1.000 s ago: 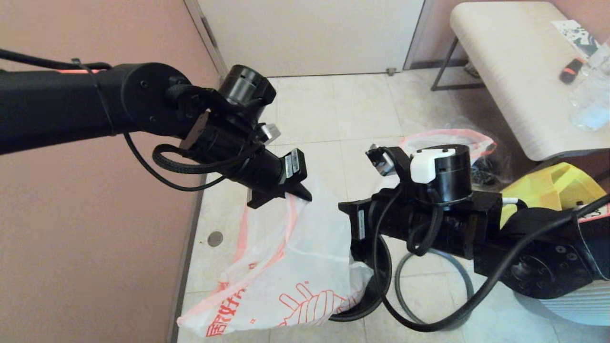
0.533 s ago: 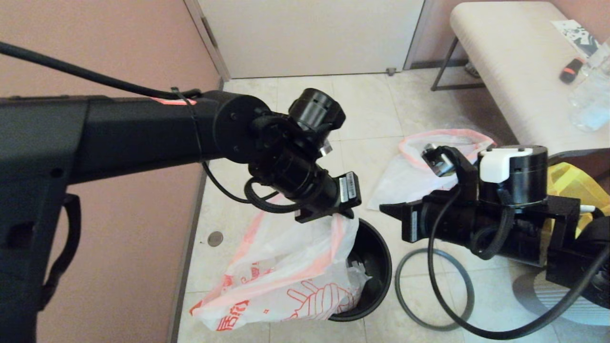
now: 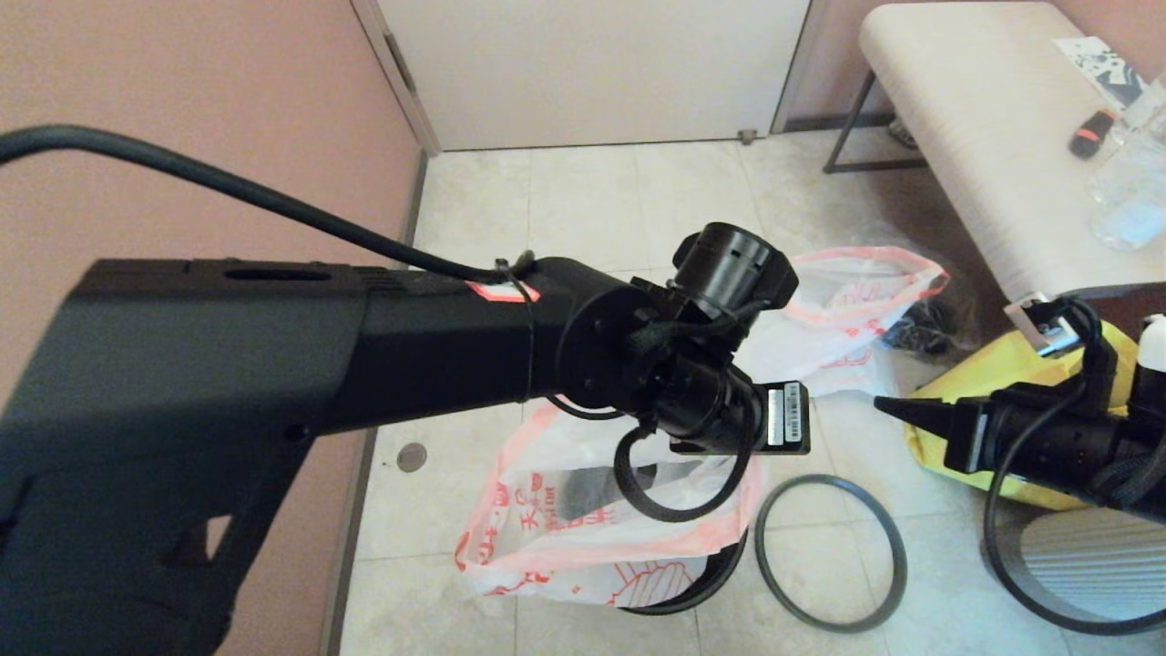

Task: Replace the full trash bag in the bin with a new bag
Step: Put the new garbage bag on the trash can

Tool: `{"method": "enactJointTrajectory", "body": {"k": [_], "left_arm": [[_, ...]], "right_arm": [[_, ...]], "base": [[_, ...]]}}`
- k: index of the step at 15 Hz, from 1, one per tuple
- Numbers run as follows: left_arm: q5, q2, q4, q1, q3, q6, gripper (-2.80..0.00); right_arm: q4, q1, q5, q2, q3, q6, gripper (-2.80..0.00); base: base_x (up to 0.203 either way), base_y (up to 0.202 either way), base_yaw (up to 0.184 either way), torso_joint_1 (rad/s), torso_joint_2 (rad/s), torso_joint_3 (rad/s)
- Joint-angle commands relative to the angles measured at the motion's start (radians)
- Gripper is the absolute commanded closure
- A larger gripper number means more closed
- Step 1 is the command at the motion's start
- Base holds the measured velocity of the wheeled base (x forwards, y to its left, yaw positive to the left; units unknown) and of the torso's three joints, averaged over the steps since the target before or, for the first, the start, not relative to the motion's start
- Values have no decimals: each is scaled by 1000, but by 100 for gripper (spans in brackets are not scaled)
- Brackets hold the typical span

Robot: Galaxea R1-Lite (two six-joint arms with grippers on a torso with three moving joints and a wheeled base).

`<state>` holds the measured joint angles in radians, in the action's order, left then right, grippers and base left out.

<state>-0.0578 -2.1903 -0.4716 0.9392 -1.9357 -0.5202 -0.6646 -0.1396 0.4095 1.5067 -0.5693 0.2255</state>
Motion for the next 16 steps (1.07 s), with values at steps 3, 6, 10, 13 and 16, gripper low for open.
{"method": "enactJointTrajectory", "body": {"k": [3, 6, 10, 13, 16], "left_arm": [[82, -88, 118, 28, 0, 51, 0], [142, -123, 145, 30, 0, 60, 0], [148, -91, 135, 37, 7, 60, -280], [165, -33, 49, 57, 27, 59, -280], [273, 17, -86, 70, 48, 12, -280]], "right_arm": [[-168, 94, 47, -22, 126, 2, 0], [-191, 97, 51, -26, 149, 1, 0], [-185, 86, 48, -48, 144, 1, 0], [-162, 78, 37, -53, 143, 0, 0], [-144, 78, 18, -39, 140, -4, 0]], "base": [[0, 0, 0, 0, 0, 0], [0, 0, 0, 0, 0, 0], [0, 0, 0, 0, 0, 0], [0, 0, 0, 0, 0, 0], [0, 0, 0, 0, 0, 0]]}}
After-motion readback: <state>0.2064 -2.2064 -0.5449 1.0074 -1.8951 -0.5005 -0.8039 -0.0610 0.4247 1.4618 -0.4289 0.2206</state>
